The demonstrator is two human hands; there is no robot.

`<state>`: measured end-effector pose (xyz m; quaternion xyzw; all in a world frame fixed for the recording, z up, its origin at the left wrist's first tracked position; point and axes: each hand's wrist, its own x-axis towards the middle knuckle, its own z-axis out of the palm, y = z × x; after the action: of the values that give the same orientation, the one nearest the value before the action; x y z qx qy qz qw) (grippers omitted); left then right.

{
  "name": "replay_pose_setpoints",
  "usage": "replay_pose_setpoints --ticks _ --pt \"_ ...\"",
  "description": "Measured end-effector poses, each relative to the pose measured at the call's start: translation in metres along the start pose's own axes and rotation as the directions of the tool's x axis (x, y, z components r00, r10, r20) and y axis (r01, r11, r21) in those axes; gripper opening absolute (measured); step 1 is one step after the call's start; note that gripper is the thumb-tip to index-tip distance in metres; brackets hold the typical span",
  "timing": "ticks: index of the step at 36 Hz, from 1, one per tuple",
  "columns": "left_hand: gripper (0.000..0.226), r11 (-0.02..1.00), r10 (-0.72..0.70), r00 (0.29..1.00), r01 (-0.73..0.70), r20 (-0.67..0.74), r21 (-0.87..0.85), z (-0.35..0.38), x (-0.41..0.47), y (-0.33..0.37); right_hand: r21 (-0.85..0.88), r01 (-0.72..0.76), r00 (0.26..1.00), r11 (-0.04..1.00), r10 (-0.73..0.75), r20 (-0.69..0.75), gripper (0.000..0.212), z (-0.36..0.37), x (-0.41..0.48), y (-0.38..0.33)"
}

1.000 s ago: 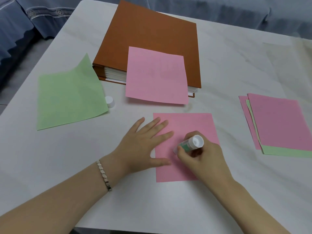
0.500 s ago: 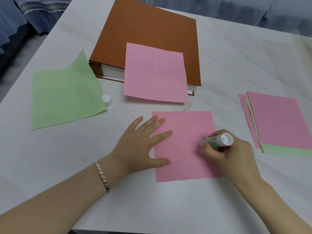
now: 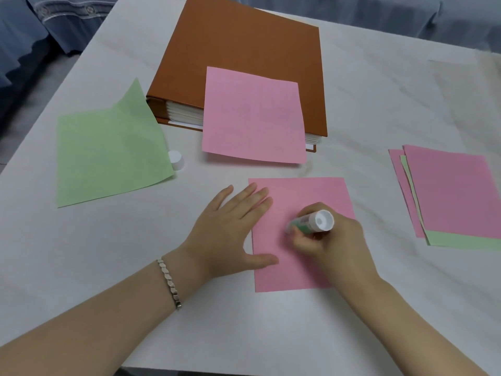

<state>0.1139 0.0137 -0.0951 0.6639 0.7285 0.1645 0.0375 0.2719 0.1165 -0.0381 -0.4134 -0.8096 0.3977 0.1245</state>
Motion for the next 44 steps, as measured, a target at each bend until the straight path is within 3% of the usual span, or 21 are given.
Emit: replay_pose_setpoints --ticks 6,13,23,35,39,44 --pt "0.089 1.0 -0.003 1.0 0.003 0.008 0.014 -0.001 0.001 0.0 0.01 -0.08 0.994 0.997 0.08 -0.079 0.015 -0.025 0.001 0.018" --pt "0.09 0.999 -0.009 0.999 0.008 0.035 0.032 0.0 0.0 0.001 -0.044 -0.082 0.982 0.996 0.074 -0.176 0.013 -0.033 0.001 0.016" --pt "0.091 1.0 0.002 1.0 -0.002 0.002 0.022 0.001 0.001 0.001 -0.055 0.029 1.0 0.998 -0.029 0.002 0.012 0.005 0.011 -0.011" --pt "0.092 0.998 0.007 0.999 -0.009 0.036 0.064 -0.001 0.004 0.0 -0.048 -0.071 0.993 0.996 0.066 -0.095 0.01 -0.029 0.01 0.016" --pt "0.081 1.0 -0.02 1.0 0.02 0.004 -0.006 -0.001 0.009 0.001 -0.035 -0.114 0.985 0.993 0.108 -0.135 0.003 -0.039 0.008 0.021" --pt "0.058 0.999 0.028 0.995 -0.031 -0.094 -0.032 0.007 0.008 0.002 0.051 -0.101 0.964 0.994 0.111 -0.24 0.012 -0.042 0.008 0.01"
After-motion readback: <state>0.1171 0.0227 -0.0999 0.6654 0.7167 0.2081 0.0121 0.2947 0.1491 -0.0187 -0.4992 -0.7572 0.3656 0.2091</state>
